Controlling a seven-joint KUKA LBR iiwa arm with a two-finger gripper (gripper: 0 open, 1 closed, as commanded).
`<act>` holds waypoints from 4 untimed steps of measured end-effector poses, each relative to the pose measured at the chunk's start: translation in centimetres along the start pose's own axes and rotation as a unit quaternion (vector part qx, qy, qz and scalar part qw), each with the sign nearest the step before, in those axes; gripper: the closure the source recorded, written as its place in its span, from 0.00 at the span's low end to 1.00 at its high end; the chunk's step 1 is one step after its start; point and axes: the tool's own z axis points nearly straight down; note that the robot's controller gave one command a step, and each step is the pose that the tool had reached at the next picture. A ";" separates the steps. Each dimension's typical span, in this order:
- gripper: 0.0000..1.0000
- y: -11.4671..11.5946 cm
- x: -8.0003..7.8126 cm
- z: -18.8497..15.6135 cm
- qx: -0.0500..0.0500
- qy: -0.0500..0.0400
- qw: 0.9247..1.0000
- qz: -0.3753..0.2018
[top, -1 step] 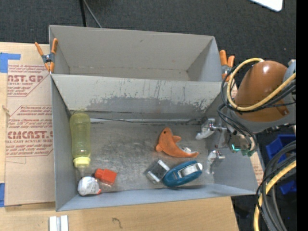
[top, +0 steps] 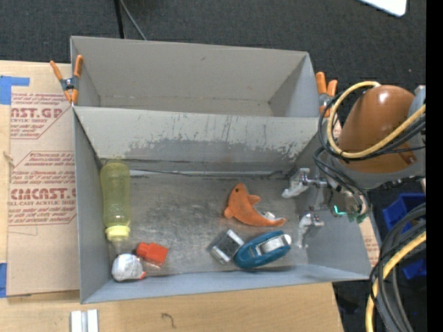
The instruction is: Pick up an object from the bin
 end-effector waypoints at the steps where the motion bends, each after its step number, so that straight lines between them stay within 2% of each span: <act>1: 0.00 1.2 -0.1 2.7 0.000 -0.003 0.999 0.035; 2: 1.00 2.6 1.7 8.4 -0.001 0.006 0.997 -0.076; 4: 1.00 2.6 1.7 8.3 -0.002 0.005 0.997 -0.076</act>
Offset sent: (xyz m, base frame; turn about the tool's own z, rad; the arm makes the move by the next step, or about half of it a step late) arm -0.0230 0.0258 -0.1046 -0.1499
